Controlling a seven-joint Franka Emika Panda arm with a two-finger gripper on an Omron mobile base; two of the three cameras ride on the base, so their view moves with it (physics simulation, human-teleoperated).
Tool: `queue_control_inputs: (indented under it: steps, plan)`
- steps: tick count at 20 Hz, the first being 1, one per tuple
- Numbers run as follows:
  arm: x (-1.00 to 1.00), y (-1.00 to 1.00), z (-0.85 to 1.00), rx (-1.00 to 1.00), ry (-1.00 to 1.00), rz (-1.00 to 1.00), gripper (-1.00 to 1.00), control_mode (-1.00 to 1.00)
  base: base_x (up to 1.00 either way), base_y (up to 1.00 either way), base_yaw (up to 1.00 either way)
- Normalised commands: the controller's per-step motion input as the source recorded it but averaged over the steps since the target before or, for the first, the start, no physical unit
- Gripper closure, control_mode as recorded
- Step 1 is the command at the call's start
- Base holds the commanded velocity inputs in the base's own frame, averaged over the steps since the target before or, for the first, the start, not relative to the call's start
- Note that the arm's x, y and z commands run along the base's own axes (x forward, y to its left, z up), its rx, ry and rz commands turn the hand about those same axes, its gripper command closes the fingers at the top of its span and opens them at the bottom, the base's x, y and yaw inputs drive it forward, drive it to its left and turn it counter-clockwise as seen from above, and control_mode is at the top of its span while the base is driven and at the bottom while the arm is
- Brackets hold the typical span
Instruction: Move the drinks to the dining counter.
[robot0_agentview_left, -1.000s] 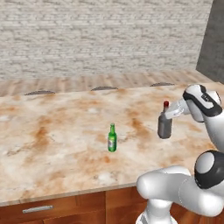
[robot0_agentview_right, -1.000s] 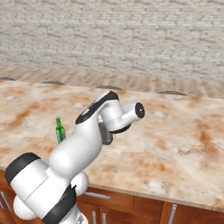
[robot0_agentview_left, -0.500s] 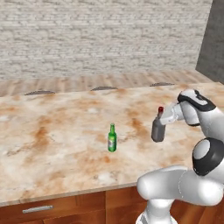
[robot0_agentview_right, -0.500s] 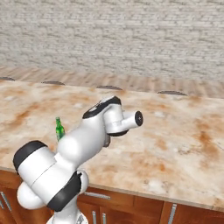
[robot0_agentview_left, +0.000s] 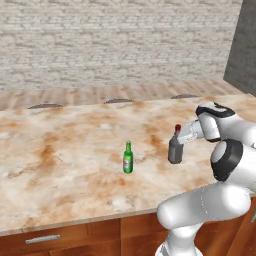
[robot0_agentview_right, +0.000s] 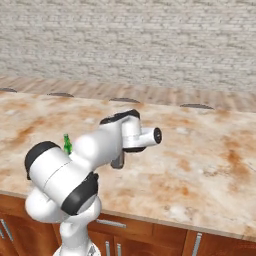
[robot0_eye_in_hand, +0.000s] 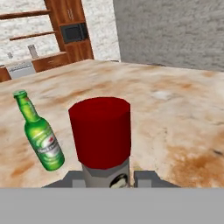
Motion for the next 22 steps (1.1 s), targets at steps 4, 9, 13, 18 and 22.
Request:
queue_control_inputs:
  steps: [4,9,13,18,22]
  plan:
    - [0.17,0.06,-0.39,0.0,0.15,0.0,1.0,-1.0,0.0,0.0,0.0]
    - [0.06,0.01,-0.44,0.0,0.02,0.0,1.0,-1.0,0.0,0.0,0.0]
    - [0.01,0.01,-0.51,0.0,0.0,0.0,1.0,-1.0,0.0,0.0,0.0]
    - [-0.24,0.04,-0.09,0.0,-0.22,0.0,1.0,-1.0,0.0,0.0,0.0]
    - [-0.16,0.08,-0.05,0.0,-0.24,0.0,1.0,-1.0,0.0,0.0,0.0]
